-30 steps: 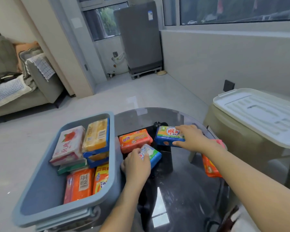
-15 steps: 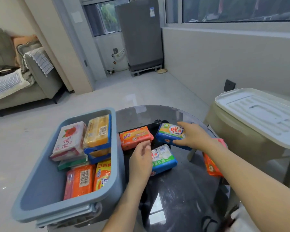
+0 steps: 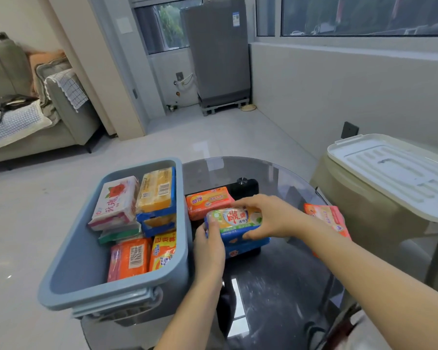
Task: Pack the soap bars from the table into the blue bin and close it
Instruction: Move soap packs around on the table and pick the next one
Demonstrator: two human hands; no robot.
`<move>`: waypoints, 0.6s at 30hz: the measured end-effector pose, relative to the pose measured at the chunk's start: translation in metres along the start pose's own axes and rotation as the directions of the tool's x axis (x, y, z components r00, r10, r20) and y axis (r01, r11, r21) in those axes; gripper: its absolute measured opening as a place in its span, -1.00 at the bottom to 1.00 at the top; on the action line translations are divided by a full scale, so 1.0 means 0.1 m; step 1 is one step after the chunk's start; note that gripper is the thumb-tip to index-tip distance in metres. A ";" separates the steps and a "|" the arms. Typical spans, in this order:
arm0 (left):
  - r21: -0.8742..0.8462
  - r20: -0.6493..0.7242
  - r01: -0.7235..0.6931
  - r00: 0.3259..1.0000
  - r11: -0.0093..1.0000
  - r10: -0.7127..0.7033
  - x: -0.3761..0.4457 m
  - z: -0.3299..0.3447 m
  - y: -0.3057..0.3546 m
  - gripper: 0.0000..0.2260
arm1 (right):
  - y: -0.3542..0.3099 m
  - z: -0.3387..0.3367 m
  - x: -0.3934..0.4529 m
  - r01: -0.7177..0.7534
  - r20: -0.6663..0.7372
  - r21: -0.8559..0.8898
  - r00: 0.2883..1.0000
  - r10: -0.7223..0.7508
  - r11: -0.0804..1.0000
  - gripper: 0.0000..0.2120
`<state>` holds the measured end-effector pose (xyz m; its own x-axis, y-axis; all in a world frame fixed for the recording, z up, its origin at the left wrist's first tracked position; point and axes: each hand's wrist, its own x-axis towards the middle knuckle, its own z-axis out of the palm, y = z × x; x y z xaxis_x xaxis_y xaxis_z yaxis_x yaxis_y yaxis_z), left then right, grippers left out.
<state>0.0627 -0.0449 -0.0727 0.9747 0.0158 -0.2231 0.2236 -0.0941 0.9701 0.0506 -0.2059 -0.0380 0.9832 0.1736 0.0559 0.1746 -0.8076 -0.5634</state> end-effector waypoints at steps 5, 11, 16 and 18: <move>0.052 0.005 0.024 1.000 0.998 -0.024 0.00 -0.01 -0.03 -0.73 | 0.03 -0.10 -0.04 -0.217 0.050 0.295 0.976 0.212 0.930 -0.31; 0.028 0.002 0.131 0.991 0.991 -0.132 -0.07 0.05 0.09 -0.71 | 0.06 -0.06 -0.15 -0.612 0.251 0.471 0.784 0.568 0.636 -0.58; 0.020 0.058 0.064 0.996 0.998 -0.065 -0.29 0.11 0.23 -0.65 | 0.01 -0.09 -0.33 -0.593 0.142 0.582 0.748 0.649 0.556 -0.69; 0.020 0.111 -0.012 0.994 1.000 0.010 -0.39 0.13 0.31 -0.61 | 0.00 -0.19 -0.45 -0.563 0.087 0.605 0.750 0.655 0.563 -0.74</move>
<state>0.0315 -0.0610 -0.0348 0.9702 -0.0961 -0.2225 0.2113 -0.1140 0.9707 0.0078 -0.2244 -0.0245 0.8474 -0.3498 -0.3994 -0.4868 -0.2119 -0.8474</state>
